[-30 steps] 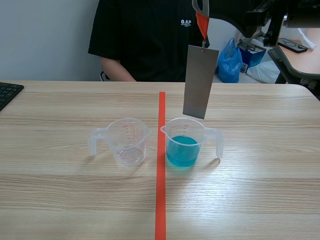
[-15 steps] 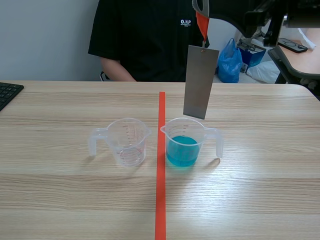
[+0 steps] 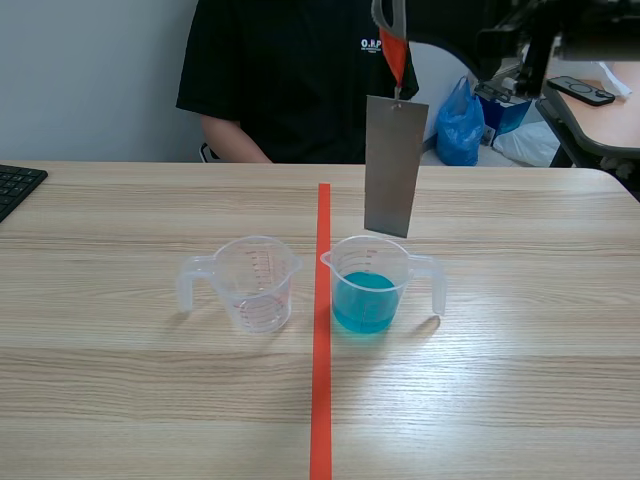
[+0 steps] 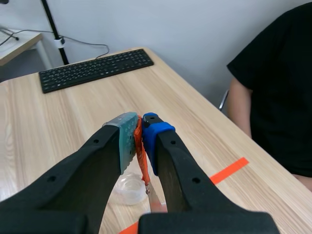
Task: Do the redox reaction experiment.
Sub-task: 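Put the plate into the left beaker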
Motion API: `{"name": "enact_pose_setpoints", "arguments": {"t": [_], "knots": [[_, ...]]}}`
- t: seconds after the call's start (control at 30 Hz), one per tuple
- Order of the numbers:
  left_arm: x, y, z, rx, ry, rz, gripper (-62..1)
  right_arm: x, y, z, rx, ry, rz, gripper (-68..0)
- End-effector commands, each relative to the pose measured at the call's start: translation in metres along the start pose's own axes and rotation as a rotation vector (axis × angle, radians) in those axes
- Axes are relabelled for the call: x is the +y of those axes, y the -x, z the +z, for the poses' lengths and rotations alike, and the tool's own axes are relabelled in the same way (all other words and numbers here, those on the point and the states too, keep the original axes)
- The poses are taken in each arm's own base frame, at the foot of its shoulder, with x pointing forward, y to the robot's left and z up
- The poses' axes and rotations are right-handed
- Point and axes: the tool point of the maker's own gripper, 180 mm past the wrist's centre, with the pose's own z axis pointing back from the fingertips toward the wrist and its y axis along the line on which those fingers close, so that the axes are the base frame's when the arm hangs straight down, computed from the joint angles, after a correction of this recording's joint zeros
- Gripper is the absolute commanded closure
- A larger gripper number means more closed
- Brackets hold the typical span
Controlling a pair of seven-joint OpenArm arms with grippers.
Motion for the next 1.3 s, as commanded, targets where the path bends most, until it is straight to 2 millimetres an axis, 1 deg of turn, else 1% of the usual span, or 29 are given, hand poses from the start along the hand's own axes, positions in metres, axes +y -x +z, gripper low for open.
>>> {"name": "enact_pose_setpoints", "arguments": {"t": [0.0,0.4,0.77,0.97,1.13,1.27], "knots": [[0.002,-0.003,0.001,-0.013,0.001,-0.005,-4.0,0.005,-0.018,-0.004,-0.049,-0.025,0.032,-1.3],[0.003,-0.003,0.001,-0.014,0.0,-0.007,-4.0,0.027,-0.026,-0.029,-0.081,-0.096,0.047,-1.3],[0.003,-0.003,0.001,-0.014,0.0,-0.007,-4.0,0.054,-0.027,-0.061,-0.096,-0.143,0.068,-1.3],[0.002,-0.003,0.001,-0.014,0.0,-0.006,-4.0,0.069,-0.028,-0.08,-0.085,-0.168,0.111,-1.3],[0.002,-0.003,0.001,-0.014,0.001,-0.006,-4.0,0.071,-0.033,-0.09,-0.087,-0.185,0.128,-1.3],[0.003,-0.003,0.001,-0.014,0.001,-0.006,-4.0,0.067,-0.034,-0.096,-0.089,-0.185,0.114,-1.3]]}}
